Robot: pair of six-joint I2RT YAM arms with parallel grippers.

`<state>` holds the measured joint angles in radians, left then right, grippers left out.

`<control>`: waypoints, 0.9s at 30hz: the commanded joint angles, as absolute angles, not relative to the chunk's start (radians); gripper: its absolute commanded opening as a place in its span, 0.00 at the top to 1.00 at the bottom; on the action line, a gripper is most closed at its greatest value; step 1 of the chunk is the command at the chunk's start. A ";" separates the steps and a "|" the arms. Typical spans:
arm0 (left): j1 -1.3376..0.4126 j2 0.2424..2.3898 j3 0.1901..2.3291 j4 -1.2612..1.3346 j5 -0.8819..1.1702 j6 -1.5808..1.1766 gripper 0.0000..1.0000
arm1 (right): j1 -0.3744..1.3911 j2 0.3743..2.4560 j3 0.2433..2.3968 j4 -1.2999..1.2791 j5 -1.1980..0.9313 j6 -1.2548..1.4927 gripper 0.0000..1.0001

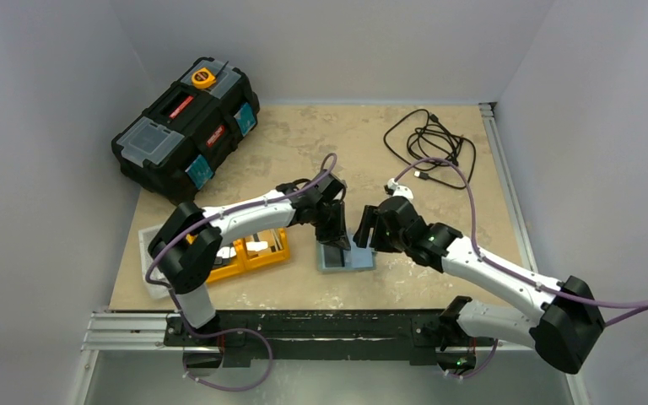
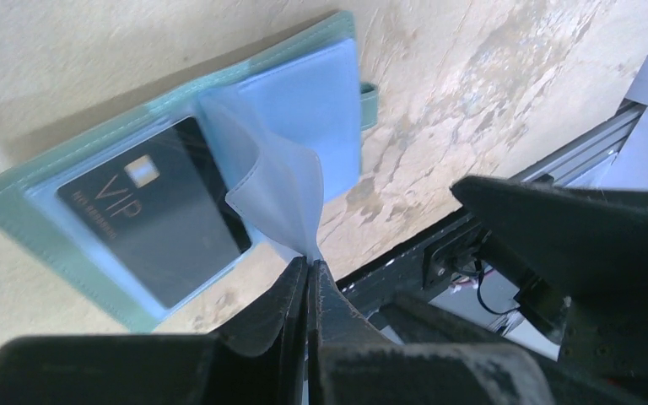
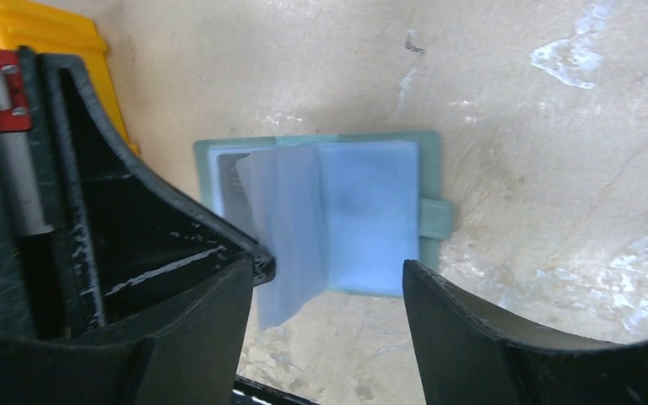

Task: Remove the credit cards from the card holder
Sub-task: Remove the credit card from the card holder.

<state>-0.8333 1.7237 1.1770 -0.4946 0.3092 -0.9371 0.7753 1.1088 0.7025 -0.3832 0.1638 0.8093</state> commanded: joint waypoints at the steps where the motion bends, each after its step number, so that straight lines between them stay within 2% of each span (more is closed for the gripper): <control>1: -0.859 1.803 1.259 -0.472 0.314 -0.960 1.00 | 0.767 1.050 0.694 -0.442 0.237 0.840 0.34; 11: -0.874 1.943 1.344 -0.445 0.345 -0.951 1.00 | 0.765 0.988 0.678 -0.490 0.253 0.848 0.32; 20: -0.889 1.949 1.400 -0.430 0.370 -0.966 1.00 | 0.762 0.955 0.701 -0.567 0.326 0.863 0.31; 21: -0.891 1.953 1.408 -0.431 0.371 -0.970 1.00 | 0.759 0.960 0.704 -0.582 0.345 0.868 0.33; 23: -0.897 1.967 1.427 -0.444 0.369 -0.979 0.99 | 0.739 0.973 0.709 -0.614 0.382 0.881 0.45; 27: -0.905 1.985 1.438 -0.461 0.353 -1.010 0.99 | 0.658 1.009 0.684 -0.603 0.383 0.877 0.62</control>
